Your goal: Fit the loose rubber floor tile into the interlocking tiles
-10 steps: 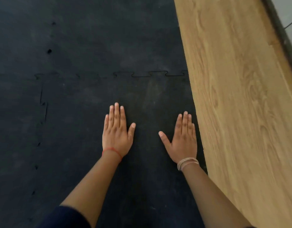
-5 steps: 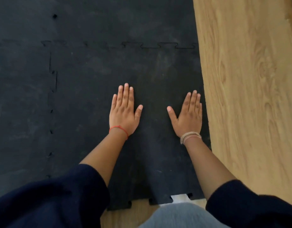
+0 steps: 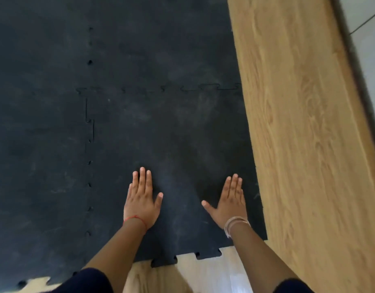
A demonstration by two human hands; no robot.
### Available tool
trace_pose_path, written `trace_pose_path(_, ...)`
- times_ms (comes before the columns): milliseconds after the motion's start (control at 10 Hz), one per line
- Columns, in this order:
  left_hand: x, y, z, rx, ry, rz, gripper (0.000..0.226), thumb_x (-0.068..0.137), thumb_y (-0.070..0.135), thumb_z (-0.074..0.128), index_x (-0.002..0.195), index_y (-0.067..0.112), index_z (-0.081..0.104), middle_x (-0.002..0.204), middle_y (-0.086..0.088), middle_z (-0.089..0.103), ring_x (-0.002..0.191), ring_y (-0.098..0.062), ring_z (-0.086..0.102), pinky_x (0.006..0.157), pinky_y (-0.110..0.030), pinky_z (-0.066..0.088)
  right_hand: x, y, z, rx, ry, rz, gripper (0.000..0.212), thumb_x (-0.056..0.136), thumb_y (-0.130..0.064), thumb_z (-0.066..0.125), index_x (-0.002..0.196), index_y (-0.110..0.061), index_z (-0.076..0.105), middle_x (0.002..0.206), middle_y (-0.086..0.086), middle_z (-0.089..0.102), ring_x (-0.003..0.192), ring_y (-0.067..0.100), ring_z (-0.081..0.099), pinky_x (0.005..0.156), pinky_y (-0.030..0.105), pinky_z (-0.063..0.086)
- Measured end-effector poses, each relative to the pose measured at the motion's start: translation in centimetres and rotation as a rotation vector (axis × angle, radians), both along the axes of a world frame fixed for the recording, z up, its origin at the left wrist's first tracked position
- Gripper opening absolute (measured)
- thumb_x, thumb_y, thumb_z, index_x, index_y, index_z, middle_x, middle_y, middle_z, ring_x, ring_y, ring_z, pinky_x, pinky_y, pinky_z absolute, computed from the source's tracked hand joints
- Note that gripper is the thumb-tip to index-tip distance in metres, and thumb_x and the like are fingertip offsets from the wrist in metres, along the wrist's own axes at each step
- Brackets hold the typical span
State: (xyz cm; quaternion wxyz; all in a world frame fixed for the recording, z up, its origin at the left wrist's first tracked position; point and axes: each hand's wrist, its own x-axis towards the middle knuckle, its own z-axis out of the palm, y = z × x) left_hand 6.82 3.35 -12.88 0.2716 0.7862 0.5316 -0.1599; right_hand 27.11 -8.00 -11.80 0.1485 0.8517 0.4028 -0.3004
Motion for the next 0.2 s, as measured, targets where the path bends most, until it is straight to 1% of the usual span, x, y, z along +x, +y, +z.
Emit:
trace_pose_path(100,0.2,3.6,7.1,-0.078,0.206,-0.158,0.066,0.095,0.047,0.017,0.146,0.006,0.003,0.157,-0.007,0.001,0.144,-0.019,-0.004,0.117,-0.032,0.0,1.0,2.4,8.1,-0.098,0.13,-0.006,0.085,0.091,-0.057,0.037,0.147,-0.009,-0.004,0.156,0.01,-0.012,0.143,0.026,-0.009,0.114,0.037,0.001)
trace_pose_path(200,0.4,4.6,15.7,-0.042,0.179,-0.269,0.064,0.096,0.046,0.014,0.146,0.007,0.004,0.157,-0.005,0.004,0.143,-0.017,-0.004,0.117,-0.031,-0.001,-1.0,0.9,18.2,0.162,0.177,-0.063,0.064,0.095,-0.047,0.037,0.148,-0.017,0.015,0.157,0.004,-0.009,0.143,0.021,-0.004,0.114,0.032,0.006)
